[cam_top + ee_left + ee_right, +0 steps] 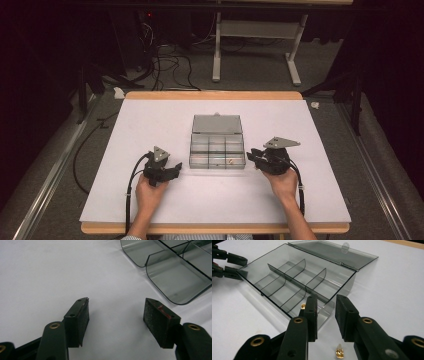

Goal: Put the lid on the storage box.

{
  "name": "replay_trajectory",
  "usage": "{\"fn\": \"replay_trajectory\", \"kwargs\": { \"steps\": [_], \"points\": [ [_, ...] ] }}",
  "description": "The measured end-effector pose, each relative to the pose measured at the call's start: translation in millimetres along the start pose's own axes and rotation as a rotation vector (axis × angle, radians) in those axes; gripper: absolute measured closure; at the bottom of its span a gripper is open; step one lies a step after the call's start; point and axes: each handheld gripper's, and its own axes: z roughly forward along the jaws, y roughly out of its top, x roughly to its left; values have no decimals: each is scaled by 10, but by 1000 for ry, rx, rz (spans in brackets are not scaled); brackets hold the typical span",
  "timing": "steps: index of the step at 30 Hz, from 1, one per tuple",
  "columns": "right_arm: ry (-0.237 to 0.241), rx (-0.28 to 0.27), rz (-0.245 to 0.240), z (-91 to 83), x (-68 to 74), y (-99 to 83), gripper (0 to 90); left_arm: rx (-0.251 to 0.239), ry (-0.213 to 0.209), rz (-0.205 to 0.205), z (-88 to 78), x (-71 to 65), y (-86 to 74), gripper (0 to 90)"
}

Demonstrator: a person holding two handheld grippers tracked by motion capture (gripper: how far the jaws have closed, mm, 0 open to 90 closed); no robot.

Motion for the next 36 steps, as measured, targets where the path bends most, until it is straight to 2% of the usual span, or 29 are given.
{"fn": "replay_trajectory", "kwargs": {
  "steps": [8, 17, 23, 36],
  "points": [
    [-21, -3, 16, -80, -81, -76, 722, 0, 0, 0, 0, 0, 0, 375],
    [-42, 4, 56, -124, -166, -179, 720, 0, 0, 0, 0, 0, 0, 375],
    [-48, 10, 64, -124, -200, -239, 719, 0, 0, 0, 0, -1, 0, 375],
    [-50, 57, 88, -39, -220, -395, 718, 0, 0, 0, 0, 0, 0, 375]
  ]
}}
